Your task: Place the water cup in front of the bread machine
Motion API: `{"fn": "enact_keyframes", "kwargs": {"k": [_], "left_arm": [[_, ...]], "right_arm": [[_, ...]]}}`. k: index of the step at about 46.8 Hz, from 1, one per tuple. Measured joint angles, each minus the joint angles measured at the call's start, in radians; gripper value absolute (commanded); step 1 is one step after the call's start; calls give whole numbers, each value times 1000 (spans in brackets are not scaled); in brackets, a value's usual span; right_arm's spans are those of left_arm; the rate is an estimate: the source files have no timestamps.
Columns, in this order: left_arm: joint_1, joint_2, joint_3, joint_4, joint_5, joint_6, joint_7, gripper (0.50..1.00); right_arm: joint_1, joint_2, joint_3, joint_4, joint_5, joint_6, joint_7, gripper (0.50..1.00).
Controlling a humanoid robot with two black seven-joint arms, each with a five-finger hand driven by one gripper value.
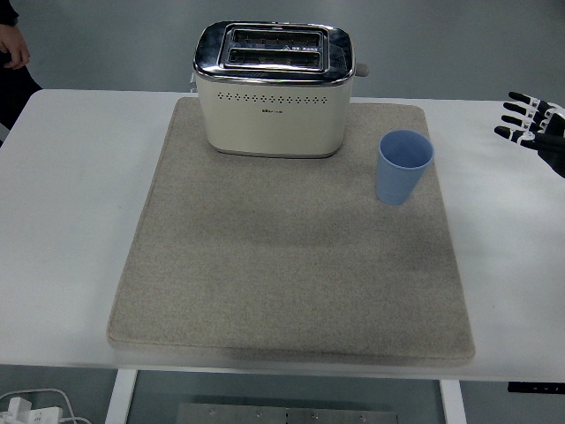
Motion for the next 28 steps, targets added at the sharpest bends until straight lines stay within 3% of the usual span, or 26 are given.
{"fn": "enact_keyframes", "kwargs": {"k": [28], "left_arm": [[0,0,0,0,0,0,0,1000]], "right_arm": [[-95,-6,0,2,0,0,77,928]]}}
